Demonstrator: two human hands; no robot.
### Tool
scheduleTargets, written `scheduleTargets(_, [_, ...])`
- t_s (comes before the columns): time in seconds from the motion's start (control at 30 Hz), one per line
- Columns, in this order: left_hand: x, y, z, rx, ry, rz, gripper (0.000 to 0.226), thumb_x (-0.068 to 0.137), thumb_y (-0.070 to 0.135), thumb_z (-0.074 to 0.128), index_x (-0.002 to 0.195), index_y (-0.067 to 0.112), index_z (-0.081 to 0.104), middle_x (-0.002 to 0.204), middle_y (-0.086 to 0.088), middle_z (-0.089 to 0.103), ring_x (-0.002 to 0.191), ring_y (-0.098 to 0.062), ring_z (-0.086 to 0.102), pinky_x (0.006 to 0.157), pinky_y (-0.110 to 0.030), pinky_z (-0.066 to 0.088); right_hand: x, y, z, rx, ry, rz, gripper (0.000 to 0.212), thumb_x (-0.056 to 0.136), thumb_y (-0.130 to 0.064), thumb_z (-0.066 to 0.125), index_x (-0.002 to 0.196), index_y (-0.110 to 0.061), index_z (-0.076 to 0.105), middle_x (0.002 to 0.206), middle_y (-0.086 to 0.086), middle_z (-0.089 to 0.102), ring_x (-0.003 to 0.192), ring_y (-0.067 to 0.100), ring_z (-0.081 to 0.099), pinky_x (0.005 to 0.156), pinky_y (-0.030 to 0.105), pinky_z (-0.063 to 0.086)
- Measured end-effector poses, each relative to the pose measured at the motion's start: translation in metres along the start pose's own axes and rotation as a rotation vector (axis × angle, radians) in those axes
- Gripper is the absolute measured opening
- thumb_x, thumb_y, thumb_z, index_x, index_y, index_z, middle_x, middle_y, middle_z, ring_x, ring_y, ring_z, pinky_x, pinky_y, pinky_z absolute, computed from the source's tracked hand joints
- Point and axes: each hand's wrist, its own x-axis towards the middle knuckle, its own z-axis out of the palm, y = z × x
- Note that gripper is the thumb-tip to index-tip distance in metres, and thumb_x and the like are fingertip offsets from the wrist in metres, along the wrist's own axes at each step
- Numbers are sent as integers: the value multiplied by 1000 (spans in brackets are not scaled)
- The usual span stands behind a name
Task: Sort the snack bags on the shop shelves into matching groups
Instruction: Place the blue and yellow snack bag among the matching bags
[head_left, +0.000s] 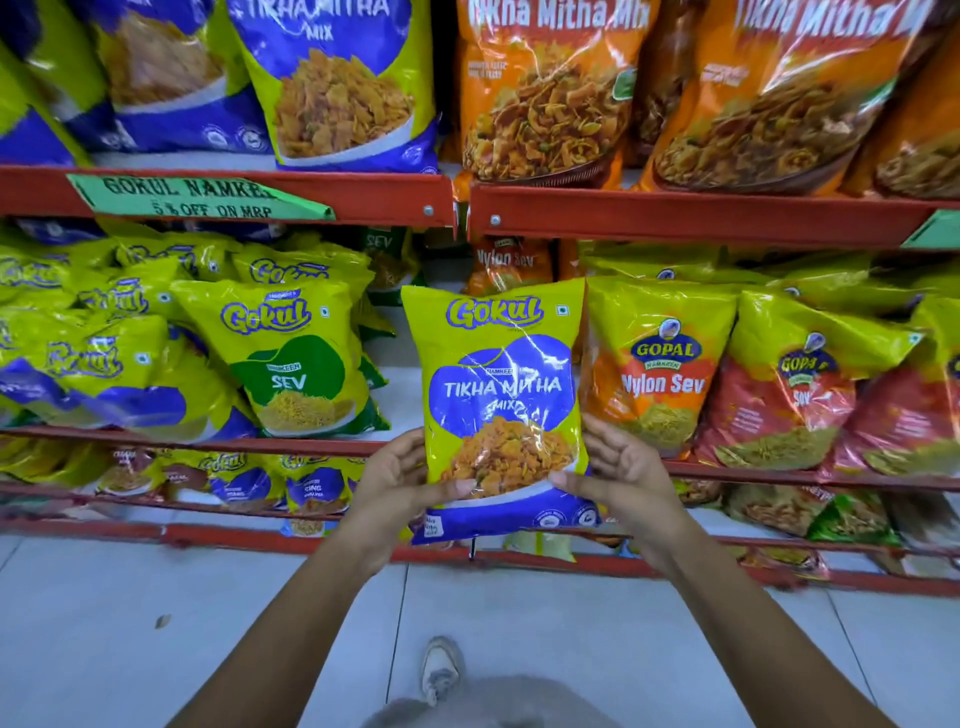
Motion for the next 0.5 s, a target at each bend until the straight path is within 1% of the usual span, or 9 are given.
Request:
scheduleTargets(0.07, [-5,7,8,4,2,15,60,58,-9,84,108,17,65,96,1,78,85,-10,73,62,-17,54,-2,-4,-4,-28,0,-33,67,67,8,80,117,-33,58,96,-22,76,97,-5,69,87,17,55])
scheduleTargets(0.13, [-10,12,14,4,2,28,55,65,-13,79,109,15,63,95,1,76,75,-3,71,50,-11,47,-5,-8,-7,-39,2,-50,72,65,4,82,126,-25,57,100,-19,76,99,-3,70,92,22,55])
scheduleTargets(0.17, [-12,13,15,3,5,38,54,66,-14,78,111,13,63,97,-2,76,74,-3,71,49,-9,45,-6,-8,-7,-38,1,-61,75,63,0,84,130,-20,57,105,-15,76,101,0,70,95,26,54])
scheduleTargets(0.23, [-14,16,15,9,22,65,56,64,-15,78,113,9,63,102,-8,76,81,-8,73,56,-12,50,-8,-11,-8,-42,-13,-86,83,59,-10,86,135,-15,56,117,-5,74,109,9,69,100,34,52])
scheduleTargets(0.3, [-14,18,12,8,41,102,59,62,-14,80,113,9,64,104,-8,77,90,-16,73,69,-19,56,-9,-17,-6,-63,-22,-120,84,56,-15,86,135,-18,57,120,-2,73,111,12,68,101,35,51])
scheduleTargets(0.4, [-14,25,4,1,64,157,63,55,-9,86,111,13,67,104,-7,77,95,-20,72,79,-26,58,-6,-31,0,-110,-41,-172,79,56,-16,86,130,-24,58,114,-13,75,107,6,69,96,26,53])
scheduleTargets(0.5, [-11,40,-9,-14,77,206,64,49,3,88,108,17,68,105,-6,77,96,-20,72,85,-33,57,0,-50,12,-159,-50,-232,73,63,-5,85,125,-31,57,104,-27,74,104,-1,69,92,17,52])
